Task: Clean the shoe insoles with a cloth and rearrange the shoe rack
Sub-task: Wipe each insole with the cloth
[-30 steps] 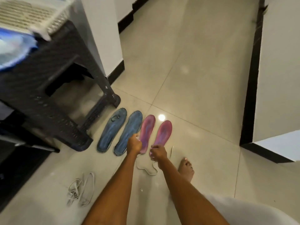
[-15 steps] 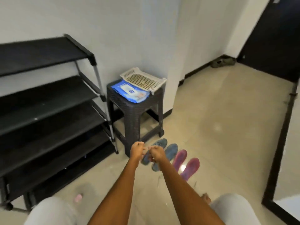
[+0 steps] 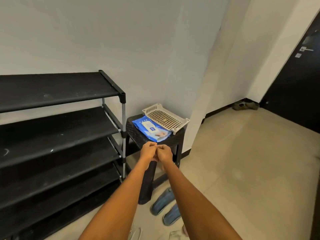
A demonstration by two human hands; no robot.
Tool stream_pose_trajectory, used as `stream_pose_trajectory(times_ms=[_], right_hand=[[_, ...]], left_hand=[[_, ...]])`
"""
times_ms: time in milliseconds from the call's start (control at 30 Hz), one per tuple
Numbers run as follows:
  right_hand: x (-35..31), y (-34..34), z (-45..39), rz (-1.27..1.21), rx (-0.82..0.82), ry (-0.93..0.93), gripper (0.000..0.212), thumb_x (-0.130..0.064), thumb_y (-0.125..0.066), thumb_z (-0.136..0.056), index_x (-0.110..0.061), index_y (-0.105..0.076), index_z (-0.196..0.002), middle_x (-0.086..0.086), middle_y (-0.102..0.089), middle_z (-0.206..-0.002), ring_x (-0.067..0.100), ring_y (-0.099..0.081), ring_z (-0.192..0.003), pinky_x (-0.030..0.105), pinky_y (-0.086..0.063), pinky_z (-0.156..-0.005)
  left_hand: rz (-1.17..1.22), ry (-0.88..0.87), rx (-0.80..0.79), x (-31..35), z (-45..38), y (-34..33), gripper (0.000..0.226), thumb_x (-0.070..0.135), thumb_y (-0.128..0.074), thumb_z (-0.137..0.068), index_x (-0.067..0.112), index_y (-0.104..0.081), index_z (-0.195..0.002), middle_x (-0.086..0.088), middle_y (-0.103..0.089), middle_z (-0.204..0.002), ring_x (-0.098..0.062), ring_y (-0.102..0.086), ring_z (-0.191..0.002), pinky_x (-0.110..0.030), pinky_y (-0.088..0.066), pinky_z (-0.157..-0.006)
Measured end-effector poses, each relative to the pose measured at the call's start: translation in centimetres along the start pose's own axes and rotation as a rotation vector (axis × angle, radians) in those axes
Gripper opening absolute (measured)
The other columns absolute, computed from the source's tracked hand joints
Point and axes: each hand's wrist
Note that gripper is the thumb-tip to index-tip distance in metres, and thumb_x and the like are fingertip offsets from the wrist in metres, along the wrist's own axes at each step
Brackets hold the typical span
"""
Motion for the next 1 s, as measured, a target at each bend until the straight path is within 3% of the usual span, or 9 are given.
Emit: stream_pose_trajectory(times_ms=[100, 200, 333, 500, 667, 767, 833, 900, 1000], right_hand=[[-0.9, -0.4, -5.8, 0.087, 0.012, 0.072, 0.019, -0.008, -0.051, -0.090, -0.010, -0.063, -0.106, 0.010, -0.066, -0.106, 0.018, -0.065, -0.085, 0.022, -0.054, -0.056], [-1.7, -0.8, -11.1, 0.238, 0.083, 0.212, 0.023, -0.009, -0.048, -0.092, -0.013, -0.058, -0.113, 0.009, -0.060, -0.120, 0.021, -0.059, -0.105, 0.034, -0.052, -0.085], [-1.5, -1.2, -16.6, 0.582, 0.071, 0.447, 0.031, -0.014, -0.047, -0.095, -0.013, -0.050, -0.126, 0.006, -0.047, -0.131, 0.023, -0.049, -0.117, 0.037, -0.047, -0.092], [-0.7, -3.2, -21.1, 0.766, -0.025, 0.457, 0.046, -0.011, -0.049, -0.094, -0.008, -0.037, -0.138, 0.012, -0.041, -0.140, 0.026, -0.038, -0.130, 0.040, -0.042, -0.101], [-0.5, -5.0, -21.4, 0.823, -0.071, 0.316, 0.038, -0.012, -0.040, -0.094, 0.001, -0.042, -0.129, 0.020, -0.043, -0.135, 0.035, -0.036, -0.127, 0.039, -0.034, -0.098], [0.2, -5.3, -19.9, 0.631, -0.029, 0.181, 0.034, -0.009, -0.041, -0.091, 0.000, -0.047, -0.123, 0.020, -0.046, -0.132, 0.034, -0.045, -0.121, 0.037, -0.039, -0.094], [0.4, -5.5, -19.6, 0.538, -0.052, 0.099, 0.018, -0.006, -0.041, -0.089, -0.002, -0.053, -0.101, 0.019, -0.057, -0.122, 0.032, -0.055, -0.107, 0.037, -0.045, -0.076], [-0.4, -5.4, -19.5, 0.457, -0.059, 0.037, 0.010, -0.004, -0.042, -0.090, -0.004, -0.051, -0.085, 0.019, -0.062, -0.115, 0.031, -0.060, -0.097, 0.033, -0.044, -0.063], [-1.1, -5.0, -19.4, 0.347, -0.052, 0.002, 0.020, -0.002, -0.043, -0.089, -0.009, -0.046, -0.071, 0.016, -0.060, -0.098, 0.029, -0.062, -0.089, 0.039, -0.053, -0.077]], left_hand=[[-0.041, -0.089, 0.064, 0.2, -5.1, -1.4, 0.019, 0.010, -0.047, -0.095, 0.017, -0.057, -0.108, -0.012, -0.058, -0.120, -0.026, -0.059, -0.106, -0.041, -0.055, -0.086], [-0.337, -0.271, 0.160, 0.1, -9.7, -2.2, 0.030, 0.012, -0.049, -0.095, 0.013, -0.052, -0.124, -0.011, -0.048, -0.130, -0.024, -0.050, -0.117, -0.032, -0.046, -0.093], [-0.884, -0.483, 0.167, -1.5, -14.7, -2.9, 0.046, 0.028, -0.050, -0.096, 0.014, -0.040, -0.138, -0.009, -0.039, -0.140, -0.025, -0.040, -0.127, -0.038, -0.038, -0.102], [-1.102, -0.527, 0.098, -5.2, -16.8, -3.0, 0.054, 0.037, -0.039, -0.099, 0.017, -0.028, -0.147, -0.008, -0.019, -0.155, -0.023, -0.012, -0.144, -0.041, -0.017, -0.117], [-0.993, -0.643, 0.143, -5.4, -16.8, -0.6, 0.036, 0.028, -0.046, -0.094, 0.011, -0.052, -0.126, -0.007, -0.046, -0.136, -0.022, -0.039, -0.129, -0.036, -0.026, -0.111], [-0.986, -0.525, 0.130, -4.2, -16.4, 1.6, 0.028, 0.013, -0.052, -0.085, 0.012, -0.049, -0.112, -0.003, -0.052, -0.119, -0.020, -0.047, -0.117, -0.039, -0.018, -0.114], [-0.986, -0.457, 0.102, -3.6, -16.0, 2.4, 0.039, 0.008, -0.053, -0.082, 0.012, -0.043, -0.119, -0.004, -0.049, -0.124, -0.019, -0.044, -0.121, -0.042, -0.011, -0.117], [-1.022, -0.439, 0.124, -3.1, -15.7, 2.3, 0.047, 0.015, -0.051, -0.087, 0.013, -0.037, -0.132, -0.006, -0.045, -0.133, -0.021, -0.042, -0.125, -0.044, -0.019, -0.113], [-1.097, -0.379, 0.176, -2.4, -15.8, 0.9, 0.060, 0.040, -0.045, -0.095, 0.014, -0.025, -0.145, -0.012, -0.038, -0.141, -0.027, -0.038, -0.129, -0.044, -0.029, -0.105]])
Point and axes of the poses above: each hand's wrist, its own z-axis away from the middle knuckle, its own y-axis out of the back of the hand, x = y × z
